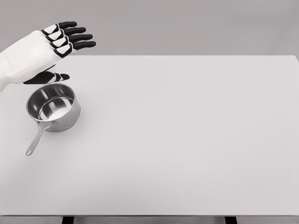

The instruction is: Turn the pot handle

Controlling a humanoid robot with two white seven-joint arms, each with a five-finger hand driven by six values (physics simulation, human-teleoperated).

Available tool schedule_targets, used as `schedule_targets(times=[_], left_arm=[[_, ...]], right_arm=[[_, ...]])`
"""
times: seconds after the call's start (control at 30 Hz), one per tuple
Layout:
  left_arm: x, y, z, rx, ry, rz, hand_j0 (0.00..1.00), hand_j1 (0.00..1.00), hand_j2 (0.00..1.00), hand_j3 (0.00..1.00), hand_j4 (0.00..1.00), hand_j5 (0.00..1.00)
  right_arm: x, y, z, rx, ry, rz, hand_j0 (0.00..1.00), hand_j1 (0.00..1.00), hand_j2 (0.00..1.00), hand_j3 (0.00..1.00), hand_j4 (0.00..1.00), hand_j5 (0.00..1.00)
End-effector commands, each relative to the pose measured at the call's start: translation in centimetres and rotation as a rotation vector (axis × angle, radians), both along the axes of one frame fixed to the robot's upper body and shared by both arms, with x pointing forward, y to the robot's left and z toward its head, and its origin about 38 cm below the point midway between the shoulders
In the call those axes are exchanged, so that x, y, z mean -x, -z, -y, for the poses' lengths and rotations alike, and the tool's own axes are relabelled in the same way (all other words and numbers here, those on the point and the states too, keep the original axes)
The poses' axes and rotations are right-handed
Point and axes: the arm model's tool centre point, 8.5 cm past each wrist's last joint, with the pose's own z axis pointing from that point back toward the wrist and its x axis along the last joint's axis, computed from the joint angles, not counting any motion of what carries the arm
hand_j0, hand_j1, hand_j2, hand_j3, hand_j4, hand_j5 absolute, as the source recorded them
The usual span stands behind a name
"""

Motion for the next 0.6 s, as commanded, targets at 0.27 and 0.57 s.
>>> schedule_targets(times=[0.27, 0.57], left_arm=[[0.1, -0.4, 0.0, 0.001, 0.003, 0.005, 1.0, 1.0, 1.0, 1.0, 1.0, 1.0], [0.2, 3.1, 2.3, -0.018, 0.057, -0.092, 1.0, 1.0, 1.0, 1.0, 1.0, 1.0]], right_arm=[[0.2, 0.0, 0.0, 0.001, 0.004, -0.006, 1.0, 1.0, 1.0, 1.0, 1.0, 1.0], [0.2, 0.0, 0.0, 0.0, 0.004, -0.006, 1.0, 1.0, 1.0, 1.0, 1.0, 1.0]])
